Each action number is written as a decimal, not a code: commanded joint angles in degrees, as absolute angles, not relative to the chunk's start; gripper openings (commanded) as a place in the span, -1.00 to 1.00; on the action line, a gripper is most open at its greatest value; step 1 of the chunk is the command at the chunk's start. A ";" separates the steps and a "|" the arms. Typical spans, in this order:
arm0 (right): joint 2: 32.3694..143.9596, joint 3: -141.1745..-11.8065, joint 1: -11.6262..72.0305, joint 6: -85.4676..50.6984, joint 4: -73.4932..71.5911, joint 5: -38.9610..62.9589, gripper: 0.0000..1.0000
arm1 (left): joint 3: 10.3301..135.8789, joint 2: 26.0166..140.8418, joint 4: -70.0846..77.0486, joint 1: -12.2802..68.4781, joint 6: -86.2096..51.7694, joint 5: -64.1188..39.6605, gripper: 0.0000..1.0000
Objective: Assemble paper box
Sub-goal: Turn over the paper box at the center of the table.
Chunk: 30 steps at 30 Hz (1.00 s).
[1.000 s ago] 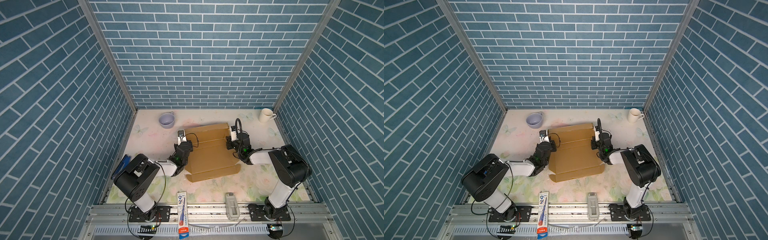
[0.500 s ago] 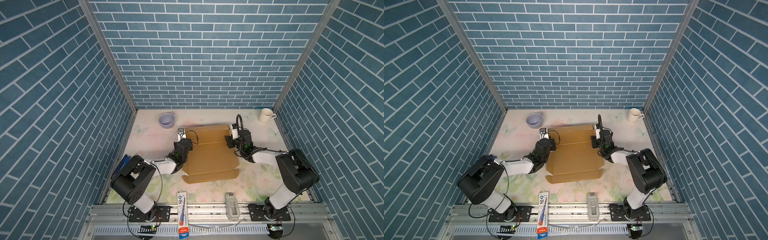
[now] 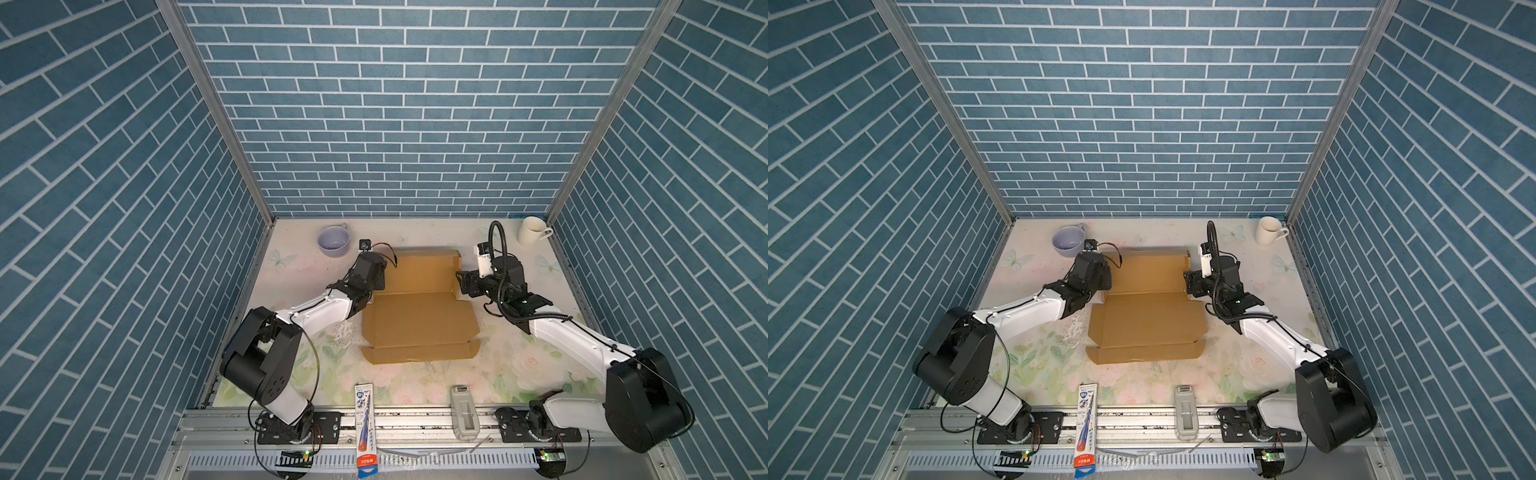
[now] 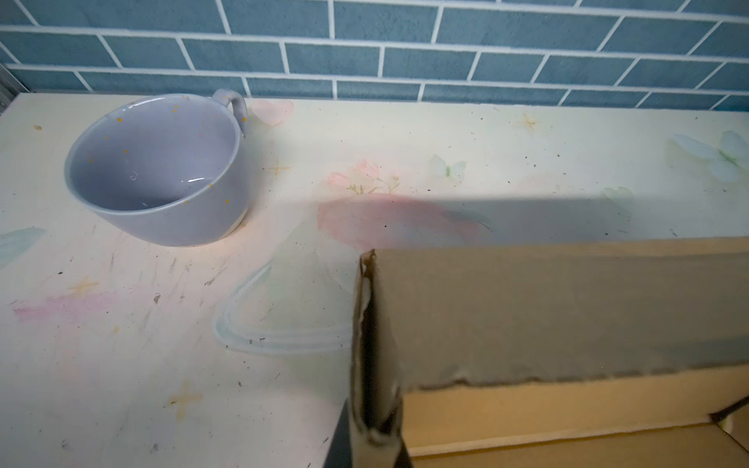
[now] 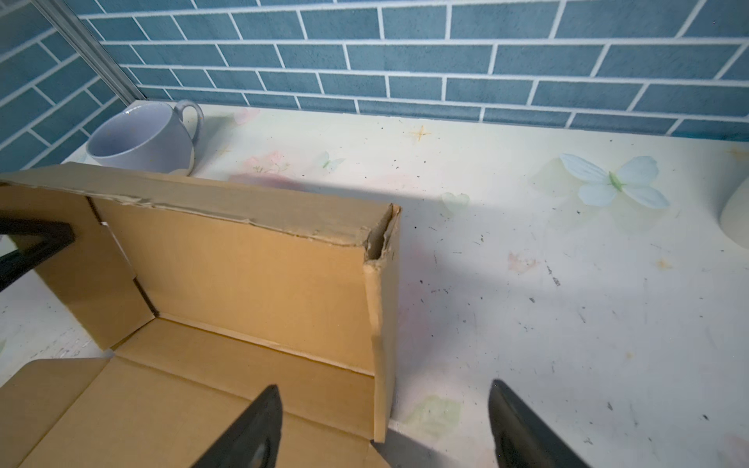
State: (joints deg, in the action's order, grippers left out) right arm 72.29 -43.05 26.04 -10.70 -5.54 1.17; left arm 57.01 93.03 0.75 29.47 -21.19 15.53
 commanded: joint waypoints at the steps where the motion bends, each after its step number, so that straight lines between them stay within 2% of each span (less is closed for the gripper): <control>1: 67.89 -46.06 25.95 -11.16 2.55 -0.32 0.60 | 64.08 96.47 -14.32 27.52 -19.53 8.98 -1.00; 8: 65.46 -50.15 25.93 -12.12 8.65 0.41 0.62 | 85.48 109.51 -39.37 24.70 -10.39 -6.03 -1.00; 13: 64.53 -51.04 25.67 -12.46 9.42 1.18 0.62 | 99.33 117.68 -53.91 23.58 -5.27 -9.06 -1.00; 20: 63.84 -52.21 24.81 -12.13 10.72 2.31 0.63 | 112.40 125.14 -64.63 22.51 -3.26 -9.78 -1.00; 23: 63.16 -52.01 24.47 -12.12 10.81 2.53 0.63 | 117.67 128.13 -68.17 22.28 -2.43 -10.27 -0.90; 27: 62.48 -51.60 24.08 -12.22 10.74 3.07 0.63 | 125.76 132.64 -73.03 22.08 -1.28 -9.86 -0.61; 30: 62.15 -51.35 23.95 -12.18 10.75 3.25 0.63 | 130.83 134.79 -75.49 21.83 -0.98 -9.39 -0.48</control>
State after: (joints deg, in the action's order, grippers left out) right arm 63.40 -49.39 24.21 -10.76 9.93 2.39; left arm 127.35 133.29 -69.38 22.35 -2.22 -9.13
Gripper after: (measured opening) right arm 0.815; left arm 0.249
